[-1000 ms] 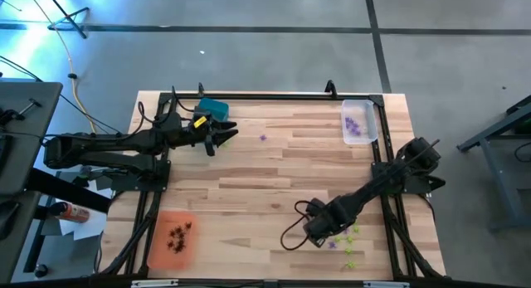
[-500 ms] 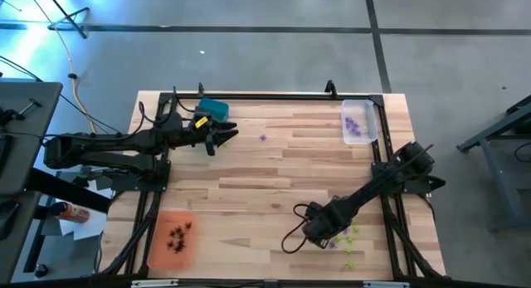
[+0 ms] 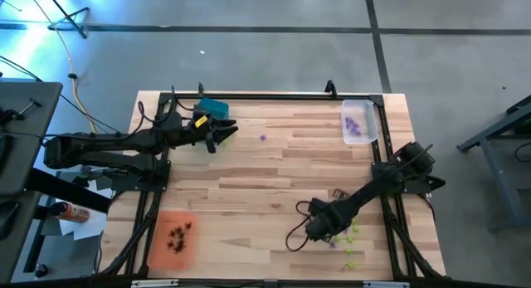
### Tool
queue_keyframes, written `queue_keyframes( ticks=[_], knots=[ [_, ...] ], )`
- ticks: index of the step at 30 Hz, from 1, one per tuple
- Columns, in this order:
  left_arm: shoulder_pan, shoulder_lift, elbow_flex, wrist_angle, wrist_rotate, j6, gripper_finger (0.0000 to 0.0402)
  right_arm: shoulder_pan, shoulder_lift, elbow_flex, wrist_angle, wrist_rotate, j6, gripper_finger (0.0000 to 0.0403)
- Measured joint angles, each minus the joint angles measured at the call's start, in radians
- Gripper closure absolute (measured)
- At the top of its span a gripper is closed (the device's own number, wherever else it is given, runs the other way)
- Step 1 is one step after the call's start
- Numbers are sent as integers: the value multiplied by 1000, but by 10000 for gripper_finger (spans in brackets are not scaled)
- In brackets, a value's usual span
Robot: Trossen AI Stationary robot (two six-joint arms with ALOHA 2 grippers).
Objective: Sort Halloween decoration
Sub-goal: Put the purple spider toy into the transparent bin
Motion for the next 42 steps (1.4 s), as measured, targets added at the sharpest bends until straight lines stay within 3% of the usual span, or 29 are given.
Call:
queue_keyframes(
  ticks=[4,8,12,14,18,21,25,28,32,37,42],
  knots=[
    [0,0,44,1,-2,16,222,-13,-114,-1,-68,132,-36,398],
    [0,3,107,-105,-2,98,222,-51,-262,0,-54,297,-111,399],
    [-12,47,157,-191,-6,182,222,-134,-407,0,30,463,-278,400],
    [-27,87,171,-179,-7,220,222,-198,-474,0,121,494,-397,400],
    [-73,190,207,-170,-6,317,222,-339,-557,1,376,443,-674,401],
    [-108,268,233,-172,-6,387,222,-445,-573,2,578,317,-830,401],
    [-138,337,254,-111,-6,437,222,-564,-557,3,763,89,-927,402],
    [-145,356,258,-53,-12,450,222,-623,-535,2,822,-1,-935,402],
    [-141,341,258,-41,-77,476,222,-670,-522,3,828,-70,-954,402],
    [-136,297,259,-32,-92,496,222,-706,-520,3,838,-80,-1007,402],
    [-136,190,259,-108,-110,500,222,-828,-552,3,562,-27,-980,402]
  ],
)
